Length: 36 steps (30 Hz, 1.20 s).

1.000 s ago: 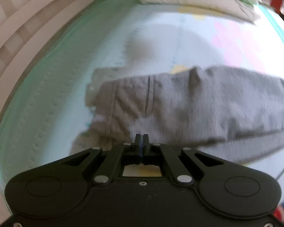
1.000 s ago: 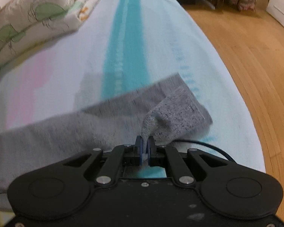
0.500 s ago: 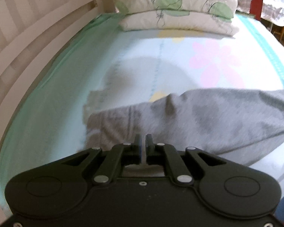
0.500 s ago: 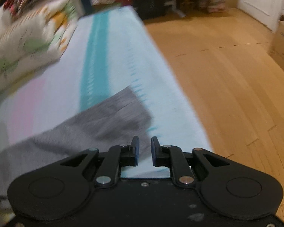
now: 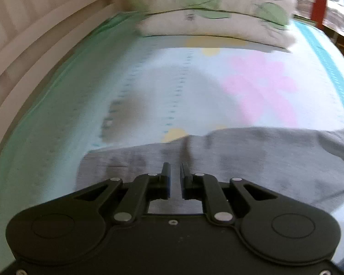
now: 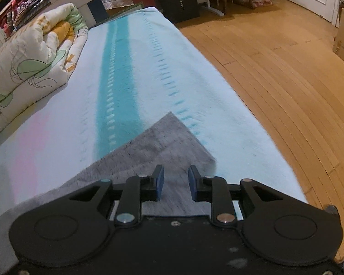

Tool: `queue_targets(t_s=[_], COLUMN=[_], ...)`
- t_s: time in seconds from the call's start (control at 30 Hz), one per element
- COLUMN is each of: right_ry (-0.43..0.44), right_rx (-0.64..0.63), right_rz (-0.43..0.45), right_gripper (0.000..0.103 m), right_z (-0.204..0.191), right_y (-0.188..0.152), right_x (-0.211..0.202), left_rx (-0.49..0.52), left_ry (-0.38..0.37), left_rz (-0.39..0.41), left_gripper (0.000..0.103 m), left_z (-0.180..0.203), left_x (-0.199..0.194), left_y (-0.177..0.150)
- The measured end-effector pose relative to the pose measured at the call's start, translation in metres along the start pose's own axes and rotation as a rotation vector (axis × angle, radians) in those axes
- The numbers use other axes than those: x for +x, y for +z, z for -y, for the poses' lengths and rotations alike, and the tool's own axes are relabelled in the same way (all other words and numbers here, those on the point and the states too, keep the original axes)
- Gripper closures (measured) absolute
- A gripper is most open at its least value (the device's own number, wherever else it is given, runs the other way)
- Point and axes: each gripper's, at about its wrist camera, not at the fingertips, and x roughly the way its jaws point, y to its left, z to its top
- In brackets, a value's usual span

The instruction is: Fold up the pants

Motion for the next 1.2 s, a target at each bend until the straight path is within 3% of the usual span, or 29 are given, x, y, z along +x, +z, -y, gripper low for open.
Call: queue_targets(t_s=[0.07,0.17,0.33,0.4,0.57,0.7,0.83,0.9,1.13,1.17,1.2], right_ry=[-0.009,0.012,0.084,0.113,0.165,0.213,0.278,0.332,0.421,0.419,0.417], right_rx=[-0.019,-0.054,-0.161,-0.196,-0.289,-0.340,-0.385,-0.449,-0.674,-0.710,-0.743], right_rz=[-0.003,-0.021,-0.043,-0.054,-0.073,-0.096,-0.124,-0.150,-0.251,-0.241,-0.226], right_gripper=[0.077,0.077,0.076,0.075,0.075,0.075,0.075,0.074,0.072,0.071,0.071], right_z=[-0.011,-0.032,-0.078,-0.097,-0.140,-0.166,-0.188,-0.204,-0.251,-0.255,-0.261], right_y=[0.004,0.004,-0.009,-0.015,-0.032,-0.046,-0.066,-0.083,-0.162,-0.172,-0.184], right_x=[0.016,0.033,0.034,0.036,0.035,0.033,0.025,0.019,0.013,0.010,0.007], left_rx=[-0.019,-0.055,-0.097,-0.115,-0.202,-0.266,-0.239,-0.212,-0.096,-0.092,-0.090], left_ry=[0.031,0.063,0.089,0.098,0.071,0.032,-0.001,-0.034,-0.065,-0.068,-0.077], left_rz=[-0.019,-0.047,-0.108,-0.135,-0.170,-0.201,-0.212,-0.220,-0.260,-0.253,-0.244], left_gripper=[0.081,0.065,0.063,0.058,0.054,0.044,0.043,0.038,0.040,0.043,0.061], left_z=[-0.018,-0.046,-0.083,-0.093,-0.111,-0.115,-0.109,-0.105,-0.085,-0.085,-0.086], left_x=[0.008,0.021,0.040,0.048,0.061,0.074,0.073,0.073,0.085,0.085,0.085], left_y=[0.000,-0.010,-0.039,-0.050,-0.070,-0.075,-0.073,-0.073,-0.077,-0.077,-0.077])
